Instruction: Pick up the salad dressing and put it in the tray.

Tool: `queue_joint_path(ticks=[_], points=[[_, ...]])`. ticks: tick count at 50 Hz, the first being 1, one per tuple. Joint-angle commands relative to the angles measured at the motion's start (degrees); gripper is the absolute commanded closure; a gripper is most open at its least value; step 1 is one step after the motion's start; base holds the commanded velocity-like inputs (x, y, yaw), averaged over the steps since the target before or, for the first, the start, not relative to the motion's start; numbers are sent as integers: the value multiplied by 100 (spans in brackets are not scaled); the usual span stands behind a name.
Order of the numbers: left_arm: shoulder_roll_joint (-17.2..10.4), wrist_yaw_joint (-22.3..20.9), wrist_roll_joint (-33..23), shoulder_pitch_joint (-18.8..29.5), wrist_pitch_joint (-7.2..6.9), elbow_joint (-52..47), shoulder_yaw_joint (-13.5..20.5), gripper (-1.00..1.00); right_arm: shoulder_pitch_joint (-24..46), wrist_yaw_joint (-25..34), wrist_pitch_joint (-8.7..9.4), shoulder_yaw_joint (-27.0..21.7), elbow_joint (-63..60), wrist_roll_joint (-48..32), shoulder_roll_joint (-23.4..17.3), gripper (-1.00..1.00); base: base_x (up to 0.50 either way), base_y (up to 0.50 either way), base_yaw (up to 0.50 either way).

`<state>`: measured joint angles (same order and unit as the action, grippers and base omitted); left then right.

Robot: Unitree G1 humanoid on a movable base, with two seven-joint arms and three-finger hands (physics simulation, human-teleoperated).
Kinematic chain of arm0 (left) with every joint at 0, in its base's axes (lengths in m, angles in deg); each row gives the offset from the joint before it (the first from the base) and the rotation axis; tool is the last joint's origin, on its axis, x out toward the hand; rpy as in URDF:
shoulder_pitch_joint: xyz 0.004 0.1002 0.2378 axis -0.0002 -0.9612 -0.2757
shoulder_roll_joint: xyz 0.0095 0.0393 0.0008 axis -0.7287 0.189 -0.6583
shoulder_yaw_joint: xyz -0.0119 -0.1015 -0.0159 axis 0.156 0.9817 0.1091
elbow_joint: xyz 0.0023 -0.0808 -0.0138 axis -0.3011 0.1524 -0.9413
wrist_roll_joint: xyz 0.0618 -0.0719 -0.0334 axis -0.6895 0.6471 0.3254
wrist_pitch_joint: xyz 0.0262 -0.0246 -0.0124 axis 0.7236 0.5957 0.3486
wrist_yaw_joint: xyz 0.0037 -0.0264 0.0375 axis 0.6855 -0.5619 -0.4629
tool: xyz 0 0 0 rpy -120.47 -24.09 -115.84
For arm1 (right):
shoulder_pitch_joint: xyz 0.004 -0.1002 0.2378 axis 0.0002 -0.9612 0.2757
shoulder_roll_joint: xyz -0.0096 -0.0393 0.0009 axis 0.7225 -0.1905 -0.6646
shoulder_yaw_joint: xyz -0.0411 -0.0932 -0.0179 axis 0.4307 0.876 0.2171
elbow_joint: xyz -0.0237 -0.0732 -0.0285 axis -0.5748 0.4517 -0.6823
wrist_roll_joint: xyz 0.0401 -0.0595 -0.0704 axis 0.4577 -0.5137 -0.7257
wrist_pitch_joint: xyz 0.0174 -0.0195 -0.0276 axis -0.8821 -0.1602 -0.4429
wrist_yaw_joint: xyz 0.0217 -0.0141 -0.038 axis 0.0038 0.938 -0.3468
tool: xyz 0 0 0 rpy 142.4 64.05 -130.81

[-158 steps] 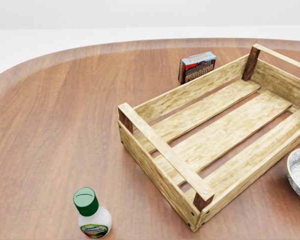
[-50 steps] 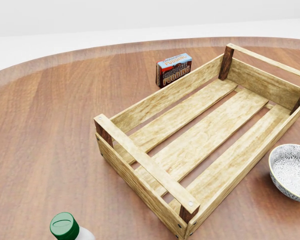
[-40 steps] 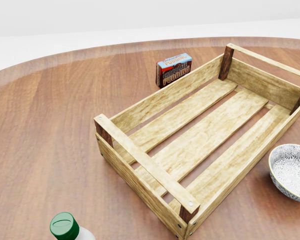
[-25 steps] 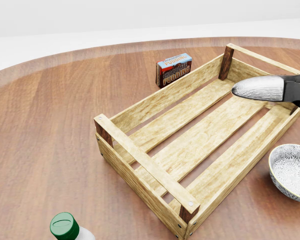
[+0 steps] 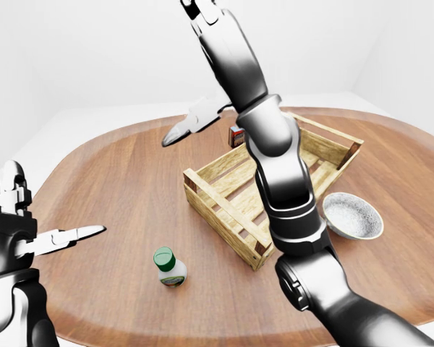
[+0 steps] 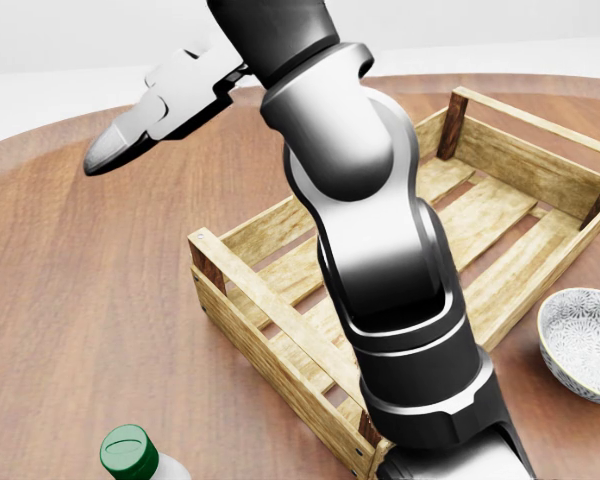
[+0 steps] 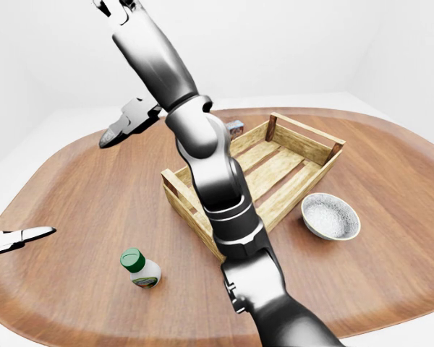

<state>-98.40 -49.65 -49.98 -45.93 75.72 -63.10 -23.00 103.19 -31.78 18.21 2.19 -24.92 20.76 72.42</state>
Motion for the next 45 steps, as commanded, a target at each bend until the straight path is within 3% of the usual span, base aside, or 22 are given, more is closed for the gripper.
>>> queue_joint_path(ticks=[1,6,27,36,45], points=[[19,-17,-24,-13,0,10,-25,-100,66,252,0,528,1002,-547,1065,-100,0,0,0],[11,-17,24,-12,0,2,27,-100,-668,461,0,872,870,-899,1504,-100,0,0,0],[33,11,-91,26,0,157,-197,-100,-3633,845,0,2114,999,-2021,1504,-100,0,0,0],[55,-2,-184,4,0,293,-253,-100,-4143,965,0,2320,1177,-2063,1504,-100,0,0,0],[49,26,-264,13,0,282,-259,-100,-4205,1096,0,2355,1677,-2274,1504,-100,0,0,0]])
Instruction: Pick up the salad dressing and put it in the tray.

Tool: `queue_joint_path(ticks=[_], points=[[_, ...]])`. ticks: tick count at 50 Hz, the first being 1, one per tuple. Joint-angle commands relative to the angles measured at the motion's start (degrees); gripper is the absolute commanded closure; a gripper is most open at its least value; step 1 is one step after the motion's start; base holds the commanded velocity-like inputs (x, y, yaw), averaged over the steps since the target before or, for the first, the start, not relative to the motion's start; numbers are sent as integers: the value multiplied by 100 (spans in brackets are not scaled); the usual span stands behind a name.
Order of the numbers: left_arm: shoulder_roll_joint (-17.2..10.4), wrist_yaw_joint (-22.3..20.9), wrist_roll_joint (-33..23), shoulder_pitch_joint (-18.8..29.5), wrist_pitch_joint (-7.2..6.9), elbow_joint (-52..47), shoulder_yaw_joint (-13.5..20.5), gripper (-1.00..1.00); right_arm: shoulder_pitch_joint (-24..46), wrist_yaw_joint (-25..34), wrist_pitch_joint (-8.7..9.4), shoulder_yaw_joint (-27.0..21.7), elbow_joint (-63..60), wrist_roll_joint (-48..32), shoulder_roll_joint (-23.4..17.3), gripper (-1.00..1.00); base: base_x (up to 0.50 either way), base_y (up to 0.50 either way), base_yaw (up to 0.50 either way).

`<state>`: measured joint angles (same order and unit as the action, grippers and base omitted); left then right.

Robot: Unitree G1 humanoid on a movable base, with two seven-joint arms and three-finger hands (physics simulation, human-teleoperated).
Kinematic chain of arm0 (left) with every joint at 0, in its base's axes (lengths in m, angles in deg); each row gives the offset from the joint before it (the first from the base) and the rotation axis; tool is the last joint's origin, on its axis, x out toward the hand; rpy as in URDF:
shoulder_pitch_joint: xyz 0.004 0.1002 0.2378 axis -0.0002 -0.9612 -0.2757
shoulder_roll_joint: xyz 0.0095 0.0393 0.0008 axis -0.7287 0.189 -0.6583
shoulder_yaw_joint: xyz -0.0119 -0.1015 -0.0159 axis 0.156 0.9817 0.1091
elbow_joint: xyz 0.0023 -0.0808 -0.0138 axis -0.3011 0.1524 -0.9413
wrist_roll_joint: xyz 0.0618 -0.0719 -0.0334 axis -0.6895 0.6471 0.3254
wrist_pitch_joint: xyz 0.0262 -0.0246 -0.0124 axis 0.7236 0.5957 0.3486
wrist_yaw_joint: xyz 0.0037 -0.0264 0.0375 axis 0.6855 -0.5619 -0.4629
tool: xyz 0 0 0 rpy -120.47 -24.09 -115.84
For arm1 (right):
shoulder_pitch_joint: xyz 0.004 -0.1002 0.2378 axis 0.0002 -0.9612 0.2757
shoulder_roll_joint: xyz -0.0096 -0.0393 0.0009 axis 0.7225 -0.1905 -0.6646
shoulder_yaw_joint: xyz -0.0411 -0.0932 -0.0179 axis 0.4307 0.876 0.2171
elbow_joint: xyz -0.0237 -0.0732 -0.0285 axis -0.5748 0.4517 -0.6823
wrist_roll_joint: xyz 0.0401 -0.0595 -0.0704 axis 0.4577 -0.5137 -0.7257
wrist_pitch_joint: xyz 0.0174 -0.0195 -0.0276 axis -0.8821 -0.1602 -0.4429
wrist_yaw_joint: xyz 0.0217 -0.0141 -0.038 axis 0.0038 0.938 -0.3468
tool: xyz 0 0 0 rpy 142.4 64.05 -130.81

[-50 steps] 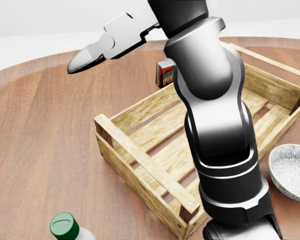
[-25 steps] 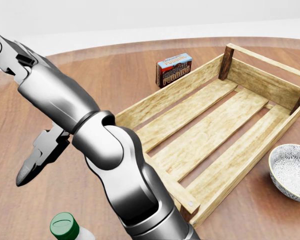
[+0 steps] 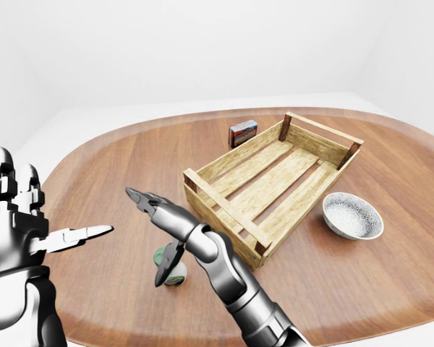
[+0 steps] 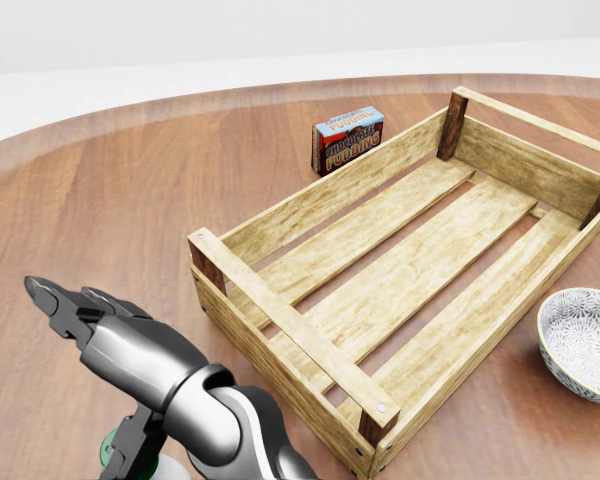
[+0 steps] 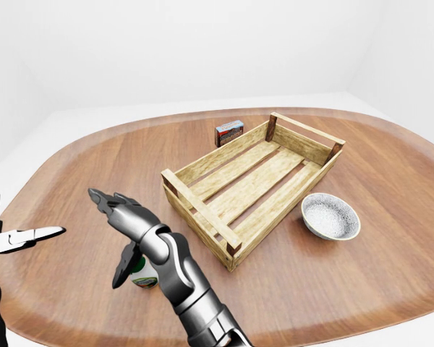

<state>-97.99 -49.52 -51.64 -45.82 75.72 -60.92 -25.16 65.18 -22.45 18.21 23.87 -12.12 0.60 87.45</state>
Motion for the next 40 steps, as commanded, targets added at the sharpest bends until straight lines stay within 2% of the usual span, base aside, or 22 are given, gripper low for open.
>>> queue_joint_path(ticks=[1,22,28,34,35,36,37,40], points=[[10,14,-103,3,0,77,-45,-100,-424,180,0,192,433,-264,0,-100,0,0,0],[12,10,-52,11,0,-168,-1,-100,167,46,0,-459,2050,-286,0,-100,0,0,0],[23,-5,-11,18,0,-123,-2,-100,624,-173,0,-812,2949,-124,0,-100,0,0,0],[28,-7,-30,8,0,-123,-32,-100,703,-234,0,-845,3354,-167,0,-100,0,0,0],[29,-12,-43,4,0,-88,-34,-100,648,-153,0,-780,3357,-250,0,-33,0,0,0],[29,-11,-43,3,0,-85,-34,-100,637,-142,0,-783,3347,-268,0,-33,0,0,0],[30,-14,-36,-2,0,-105,-33,-100,474,51,0,-583,3256,-497,0,100,0,0,0],[33,-24,-19,-7,0,-172,-26,-100,251,342,0,-580,2932,-641,0,100,0,0,0]])
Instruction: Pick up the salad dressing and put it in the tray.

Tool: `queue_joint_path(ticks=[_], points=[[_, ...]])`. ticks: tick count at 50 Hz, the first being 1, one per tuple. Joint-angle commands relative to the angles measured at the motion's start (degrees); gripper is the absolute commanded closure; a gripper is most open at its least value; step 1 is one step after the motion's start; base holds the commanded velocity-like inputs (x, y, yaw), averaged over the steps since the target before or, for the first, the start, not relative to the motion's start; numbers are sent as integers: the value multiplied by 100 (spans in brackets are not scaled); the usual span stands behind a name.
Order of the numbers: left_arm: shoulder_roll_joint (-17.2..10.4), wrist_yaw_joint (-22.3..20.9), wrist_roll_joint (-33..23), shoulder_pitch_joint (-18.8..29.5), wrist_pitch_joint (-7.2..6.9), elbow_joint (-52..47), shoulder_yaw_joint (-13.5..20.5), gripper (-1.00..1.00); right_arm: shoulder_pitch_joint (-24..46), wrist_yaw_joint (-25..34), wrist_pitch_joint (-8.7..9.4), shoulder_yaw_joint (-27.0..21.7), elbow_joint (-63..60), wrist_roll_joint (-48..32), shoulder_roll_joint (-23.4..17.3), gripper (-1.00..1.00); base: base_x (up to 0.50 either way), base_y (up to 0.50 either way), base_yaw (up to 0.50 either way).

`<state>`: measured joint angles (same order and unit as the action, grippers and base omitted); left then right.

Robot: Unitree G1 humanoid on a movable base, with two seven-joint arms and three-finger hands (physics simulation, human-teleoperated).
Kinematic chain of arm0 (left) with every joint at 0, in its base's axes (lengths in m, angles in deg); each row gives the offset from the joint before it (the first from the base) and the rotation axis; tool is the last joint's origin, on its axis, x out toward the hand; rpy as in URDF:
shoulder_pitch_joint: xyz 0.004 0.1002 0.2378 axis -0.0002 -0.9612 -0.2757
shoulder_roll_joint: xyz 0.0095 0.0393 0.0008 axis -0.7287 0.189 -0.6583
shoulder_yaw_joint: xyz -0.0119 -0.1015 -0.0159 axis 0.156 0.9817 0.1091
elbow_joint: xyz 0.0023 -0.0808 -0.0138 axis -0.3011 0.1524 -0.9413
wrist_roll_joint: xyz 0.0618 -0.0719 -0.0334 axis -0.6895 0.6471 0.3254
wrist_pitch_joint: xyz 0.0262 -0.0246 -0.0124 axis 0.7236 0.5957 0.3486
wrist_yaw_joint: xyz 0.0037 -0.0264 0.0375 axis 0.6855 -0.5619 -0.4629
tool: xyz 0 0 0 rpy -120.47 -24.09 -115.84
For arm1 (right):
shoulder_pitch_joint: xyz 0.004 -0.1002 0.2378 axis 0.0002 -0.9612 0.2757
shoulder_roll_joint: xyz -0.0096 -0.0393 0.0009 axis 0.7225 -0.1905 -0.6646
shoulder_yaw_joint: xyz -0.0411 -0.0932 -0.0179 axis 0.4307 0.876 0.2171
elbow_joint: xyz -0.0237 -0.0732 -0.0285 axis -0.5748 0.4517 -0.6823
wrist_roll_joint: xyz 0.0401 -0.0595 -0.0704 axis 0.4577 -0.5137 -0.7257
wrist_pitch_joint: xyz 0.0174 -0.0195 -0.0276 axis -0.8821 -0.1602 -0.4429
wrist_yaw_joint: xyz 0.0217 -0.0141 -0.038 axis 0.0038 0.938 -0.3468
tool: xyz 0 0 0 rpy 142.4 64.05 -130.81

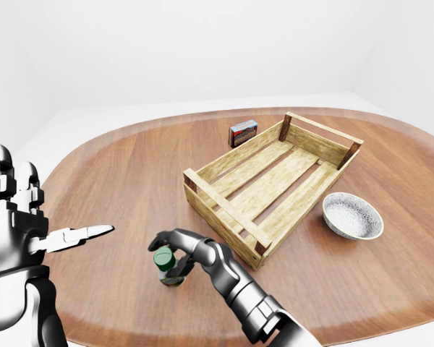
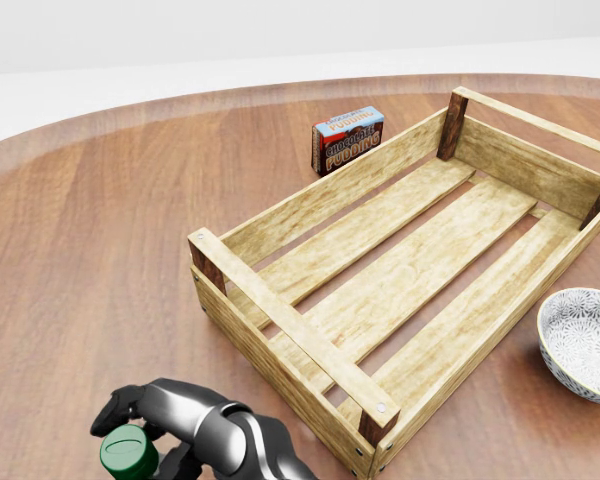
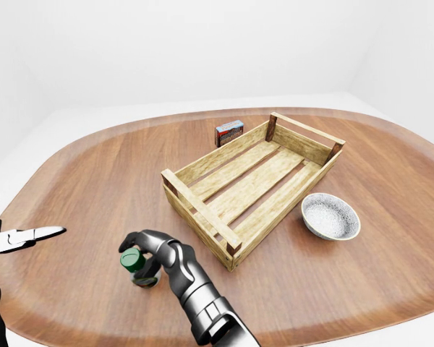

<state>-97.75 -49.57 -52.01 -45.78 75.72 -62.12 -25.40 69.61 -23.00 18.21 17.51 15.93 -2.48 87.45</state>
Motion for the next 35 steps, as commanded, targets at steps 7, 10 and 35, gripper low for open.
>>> queue_joint_path(ticks=[7,10,35], points=[[37,-23,-47,-12,0,37,-100,-100,-472,647,0,217,-251,-728,0,100,0,0,0],[50,-72,-58,-41,0,13,-120,-100,-199,593,0,26,-112,-806,0,100,0,0,0],[75,-115,-114,-43,0,107,-140,-100,565,955,0,-55,-704,-1138,0,100,0,0,0]])
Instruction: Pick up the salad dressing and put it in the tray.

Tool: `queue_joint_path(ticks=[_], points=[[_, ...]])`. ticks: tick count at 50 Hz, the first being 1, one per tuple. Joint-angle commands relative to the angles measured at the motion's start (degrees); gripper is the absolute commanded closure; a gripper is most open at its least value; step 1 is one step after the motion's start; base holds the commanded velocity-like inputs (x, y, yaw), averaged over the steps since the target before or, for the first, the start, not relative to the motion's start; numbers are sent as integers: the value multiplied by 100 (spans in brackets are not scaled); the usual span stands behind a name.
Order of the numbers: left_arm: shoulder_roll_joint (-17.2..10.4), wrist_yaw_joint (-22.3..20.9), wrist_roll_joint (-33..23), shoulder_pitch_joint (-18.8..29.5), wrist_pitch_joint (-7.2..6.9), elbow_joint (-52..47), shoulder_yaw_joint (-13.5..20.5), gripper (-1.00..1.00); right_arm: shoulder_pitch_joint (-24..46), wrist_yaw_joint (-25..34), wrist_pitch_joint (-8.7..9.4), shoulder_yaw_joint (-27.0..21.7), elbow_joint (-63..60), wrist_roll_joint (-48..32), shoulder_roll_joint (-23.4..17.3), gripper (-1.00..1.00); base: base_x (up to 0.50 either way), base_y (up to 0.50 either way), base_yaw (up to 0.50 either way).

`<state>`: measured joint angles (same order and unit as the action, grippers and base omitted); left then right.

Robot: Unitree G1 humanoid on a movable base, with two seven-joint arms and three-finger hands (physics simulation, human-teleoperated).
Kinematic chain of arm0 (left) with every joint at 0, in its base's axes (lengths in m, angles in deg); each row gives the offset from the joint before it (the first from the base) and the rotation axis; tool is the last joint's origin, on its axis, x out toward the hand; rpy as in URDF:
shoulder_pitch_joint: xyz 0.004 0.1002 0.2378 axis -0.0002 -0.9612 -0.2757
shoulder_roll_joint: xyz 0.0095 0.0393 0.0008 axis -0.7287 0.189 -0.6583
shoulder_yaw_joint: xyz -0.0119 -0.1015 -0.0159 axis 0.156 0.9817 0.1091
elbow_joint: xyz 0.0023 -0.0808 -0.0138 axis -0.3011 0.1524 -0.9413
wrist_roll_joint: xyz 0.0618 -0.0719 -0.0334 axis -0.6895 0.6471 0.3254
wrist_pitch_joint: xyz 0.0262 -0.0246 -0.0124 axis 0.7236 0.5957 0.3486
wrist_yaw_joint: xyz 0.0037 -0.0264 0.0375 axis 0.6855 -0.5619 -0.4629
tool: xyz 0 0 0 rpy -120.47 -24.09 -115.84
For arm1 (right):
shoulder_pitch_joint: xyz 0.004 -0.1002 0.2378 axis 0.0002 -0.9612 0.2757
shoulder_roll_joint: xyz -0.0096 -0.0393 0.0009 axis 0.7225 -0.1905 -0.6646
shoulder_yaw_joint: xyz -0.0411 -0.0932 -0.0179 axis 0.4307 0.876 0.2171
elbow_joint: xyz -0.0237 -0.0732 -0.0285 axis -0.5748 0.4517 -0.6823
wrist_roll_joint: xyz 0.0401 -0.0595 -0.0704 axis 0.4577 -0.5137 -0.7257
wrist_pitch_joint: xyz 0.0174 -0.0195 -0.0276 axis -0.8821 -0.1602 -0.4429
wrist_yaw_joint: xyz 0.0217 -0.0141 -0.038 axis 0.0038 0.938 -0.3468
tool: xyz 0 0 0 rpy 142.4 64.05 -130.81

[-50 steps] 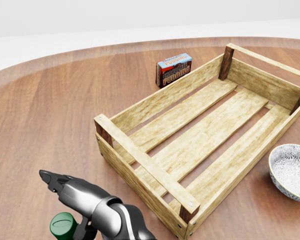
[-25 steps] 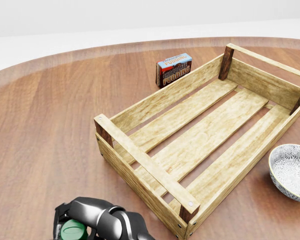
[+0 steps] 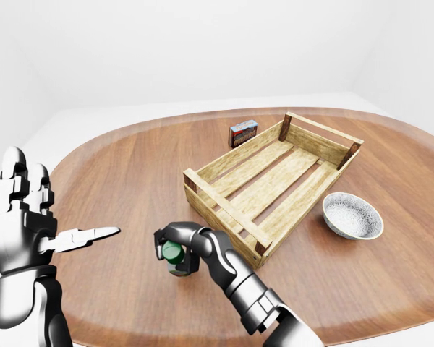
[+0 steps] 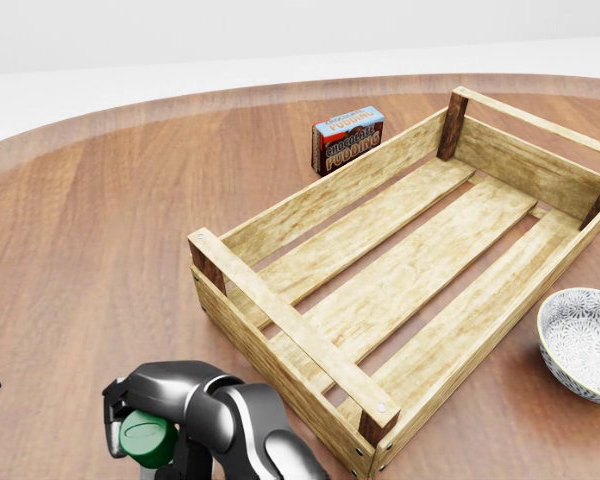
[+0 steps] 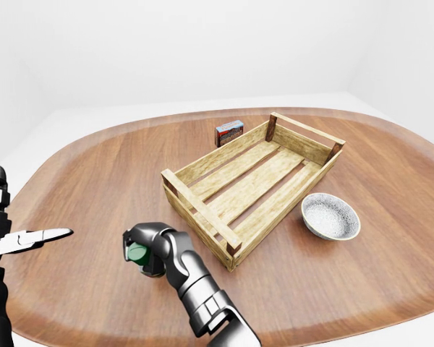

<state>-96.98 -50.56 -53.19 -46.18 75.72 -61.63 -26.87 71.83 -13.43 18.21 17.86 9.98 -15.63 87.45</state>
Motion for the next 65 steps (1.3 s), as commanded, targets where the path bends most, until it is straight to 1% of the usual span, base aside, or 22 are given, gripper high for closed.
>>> queue_joint_path(ticks=[1,4,7,10,17,21,26,27,31,35,37,41,42,45,46,50,52,55,59,62,63,65], points=[[-2,-17,7,-4,0,58,5,-100,370,2,0,-101,-108,190,0,100,0,0,0],[-2,-14,-9,-8,0,91,-6,-100,626,-113,0,-186,18,251,0,100,0,0,0],[-9,-30,16,-23,0,64,32,-100,817,-46,0,-250,-98,312,0,100,0,0,0],[-17,-46,39,-25,0,142,77,-100,1264,-91,0,-493,-70,593,0,100,0,0,0],[-1,-30,15,-39,0,94,66,-100,1861,-89,0,-711,-153,1222,0,100,0,0,0],[11,-53,-11,-56,0,176,30,-100,2437,-110,0,-914,-204,1604,0,100,0,0,0],[-35,-106,115,-72,0,231,193,-100,3009,-68,0,-1067,-441,1957,0,100,0,0,0],[-48,-93,119,-56,0,236,201,-100,3252,-4,0,-1187,-503,2096,0,100,0,0,0],[-37,-77,37,-26,0,472,97,-100,3695,-98,0,-1358,-427,2613,-160,100,0,0,0],[-36,-82,33,-57,0,490,50,-100,3872,-217,0,-1320,-557,2896,-307,100,0,0,0],[-52,-85,70,-69,0,447,97,-100,4099,-326,0,-1531,-476,3180,-500,100,0,0,0],[-50,-73,61,-63,0,402,105,-100,4370,-436,0,-1578,-516,3457,-845,100,0,0,0],[-41,-62,44,-61,0,385,82,-100,4500,-383,0,-1648,-552,3497,-1037,100,0,0,0],[-28,-62,29,-66,0,345,60,-100,4747,-409,0,-1823,-540,3731,-1362,100,0,0,0],[-23,-57,15,-68,0,347,52,-100,4835,-472,0,-1886,-451,3752,-1582,100,0,0,0],[-24,-49,16,-64,0,244,56,-100,4910,-469,0,-1922,-227,3882,-1936,100,0,0,0],[-30,-31,31,-43,0,221,87,-100,4894,-404,0,-1934,-147,3829,-2171,100,0,0,0],[-34,-29,42,-43,0,205,102,-100,4806,-357,0,-1962,-251,3765,-2359,100,0,0,0],[-39,-36,47,-30,0,272,105,-100,4484,-155,0,-1996,-891,3595,-2631,100,0,0,0],[-39,-25,50,-25,0,276,94,-100,4344,-122,0,-2035,-1096,3519,-2714,100,0,0,0],[-27,-3,17,-18,0,274,50,-100,4119,-58,0,-2067,-1367,3432,-2855,100,0,0,0],[-21,6,9,-27,0,218,25,-100,3948,14,0,-2134,-1576,3415,-2963,100,0,0,0]])
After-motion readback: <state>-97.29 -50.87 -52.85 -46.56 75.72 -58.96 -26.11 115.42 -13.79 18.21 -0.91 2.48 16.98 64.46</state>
